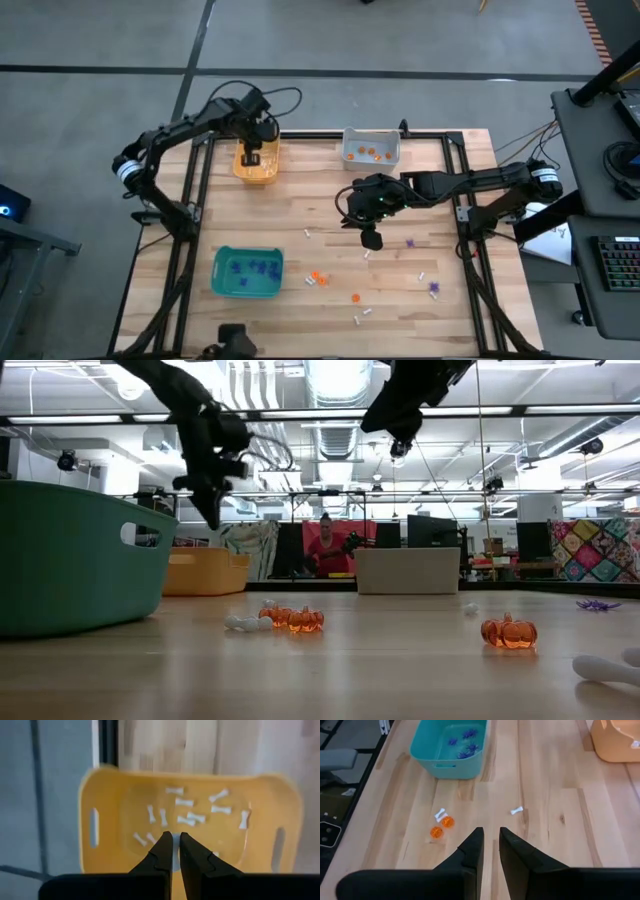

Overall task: Sort Halloween decoration
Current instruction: Put the white bone toy into the orange bin

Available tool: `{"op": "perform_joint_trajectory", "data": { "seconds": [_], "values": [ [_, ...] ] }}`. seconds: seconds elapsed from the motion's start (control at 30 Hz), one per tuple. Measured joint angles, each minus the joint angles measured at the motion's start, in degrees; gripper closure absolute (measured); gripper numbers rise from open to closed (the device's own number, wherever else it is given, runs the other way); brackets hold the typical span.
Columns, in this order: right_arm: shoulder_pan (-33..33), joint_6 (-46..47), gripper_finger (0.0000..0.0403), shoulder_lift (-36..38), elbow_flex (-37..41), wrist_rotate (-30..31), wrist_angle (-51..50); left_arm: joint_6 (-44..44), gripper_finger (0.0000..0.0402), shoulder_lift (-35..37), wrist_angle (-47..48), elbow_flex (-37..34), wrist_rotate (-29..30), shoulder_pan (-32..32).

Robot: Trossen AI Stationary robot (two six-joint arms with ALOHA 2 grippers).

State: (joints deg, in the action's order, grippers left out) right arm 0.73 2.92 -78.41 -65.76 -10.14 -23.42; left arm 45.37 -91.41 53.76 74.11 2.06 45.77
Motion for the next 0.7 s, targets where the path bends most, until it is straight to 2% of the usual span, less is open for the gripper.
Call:
{"op": "perform_joint_trajectory", "data": {
  "seconds": [0.17, 0.5, 0.7],
  "values": [
    [0.0, 0.0, 0.0351, -0.4, 0.4, 0.0, 0.2, -3.0, 0.0401, -4.1, 1.8, 0.0, -1.5, 2.7],
    [0.0, 0.0, 0.0351, -1.6, 0.4, 0.1, 0.2, -4.5, 0.0401, -11.0, 2.8, 0.0, -1.4, 2.8],
    [0.0, 0.1, 0.0351, -1.6, 0.4, 0.1, 0.2, -6.8, 0.0384, -12.1, 2.6, 0.0, -1.1, 2.8]
  ]
}}
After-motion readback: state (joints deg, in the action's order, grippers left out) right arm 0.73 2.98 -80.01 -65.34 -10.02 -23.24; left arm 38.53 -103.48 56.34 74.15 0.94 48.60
